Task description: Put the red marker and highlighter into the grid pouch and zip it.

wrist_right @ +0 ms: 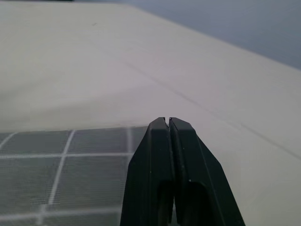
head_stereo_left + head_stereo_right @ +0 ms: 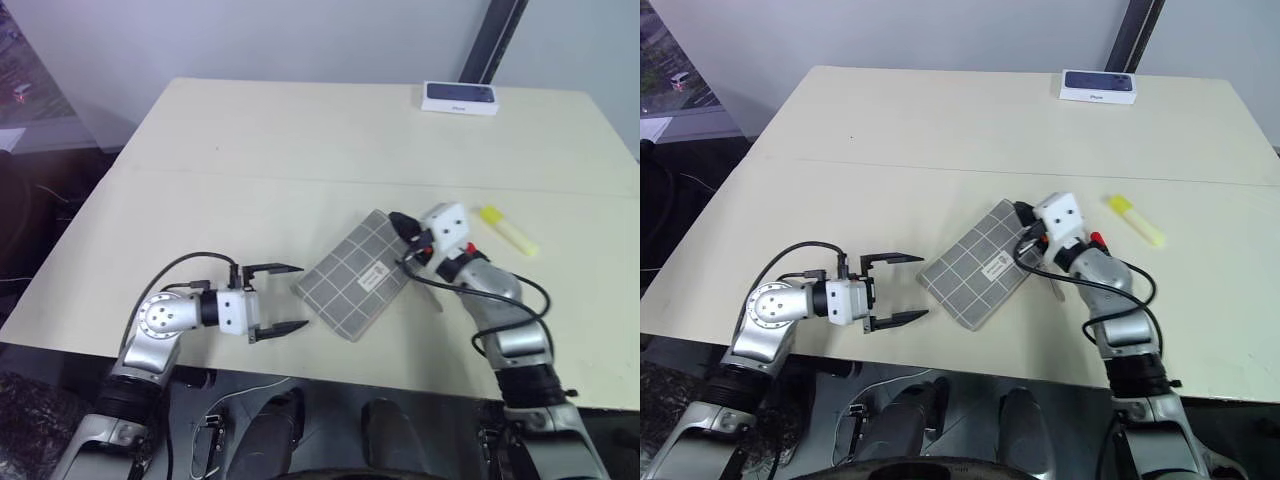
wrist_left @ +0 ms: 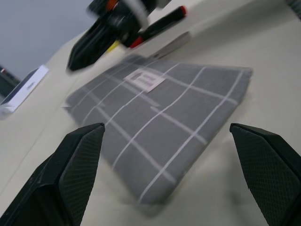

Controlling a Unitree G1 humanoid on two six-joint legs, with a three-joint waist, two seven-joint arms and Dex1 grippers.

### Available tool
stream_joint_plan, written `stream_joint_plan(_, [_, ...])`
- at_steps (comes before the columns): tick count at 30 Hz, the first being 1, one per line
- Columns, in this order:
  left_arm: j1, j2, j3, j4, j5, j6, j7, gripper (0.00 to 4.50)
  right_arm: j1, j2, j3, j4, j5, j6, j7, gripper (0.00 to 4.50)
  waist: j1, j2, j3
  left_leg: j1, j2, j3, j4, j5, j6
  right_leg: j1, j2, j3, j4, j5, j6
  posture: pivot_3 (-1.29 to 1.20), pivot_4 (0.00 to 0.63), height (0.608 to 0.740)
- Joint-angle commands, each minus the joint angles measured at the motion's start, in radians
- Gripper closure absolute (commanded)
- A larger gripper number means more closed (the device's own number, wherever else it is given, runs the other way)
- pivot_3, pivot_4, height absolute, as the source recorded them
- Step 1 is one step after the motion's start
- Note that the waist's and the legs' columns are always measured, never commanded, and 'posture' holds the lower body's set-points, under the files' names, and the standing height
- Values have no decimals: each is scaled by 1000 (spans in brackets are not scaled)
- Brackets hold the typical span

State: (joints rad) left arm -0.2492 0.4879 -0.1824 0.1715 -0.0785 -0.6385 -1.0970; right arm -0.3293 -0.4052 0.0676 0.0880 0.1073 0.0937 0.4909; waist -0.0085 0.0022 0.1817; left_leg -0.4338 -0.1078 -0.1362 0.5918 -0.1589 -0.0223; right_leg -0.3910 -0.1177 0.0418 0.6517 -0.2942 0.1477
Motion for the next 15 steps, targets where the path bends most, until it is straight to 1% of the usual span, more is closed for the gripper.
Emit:
stream_joint_plan(1, [-26,-20,-37,9,17,-23,30,0,0,-42,3,71,-60,-30,10,4379,-1,0,0,0,0,0,0,0,0,0,0,0,0,0,0,0,150,740])
stream_joint_plan(6, [-53,-36,-88,61,31,-46,32,0,-27,-57,14,154,-117,2,-9,4379,-11,0,0,2,1,1,1,0,0,3,2,1,1,1,0,0,150,740])
stream_joint_plan(9, [-80,-59,-105,104,38,-56,44,0,-38,-45,12,163,-124,13,-13,4379,-7,0,0,8,1,0,0,0,0,5,2,1,1,1,-1,0,150,740])
stream_joint_plan(11, [-107,-85,-115,132,45,-54,60,0,-45,-38,13,164,-127,20,-17,4379,-6,-1,0,8,1,0,1,0,0,6,2,1,1,0,-2,0,150,740])
stream_joint_plan(15, [-146,-117,-144,187,74,-83,76,0,-53,-31,12,164,-129,27,-19,4379,-6,-2,-1,8,0,0,2,0,0,6,1,1,1,1,0,0,150,740])
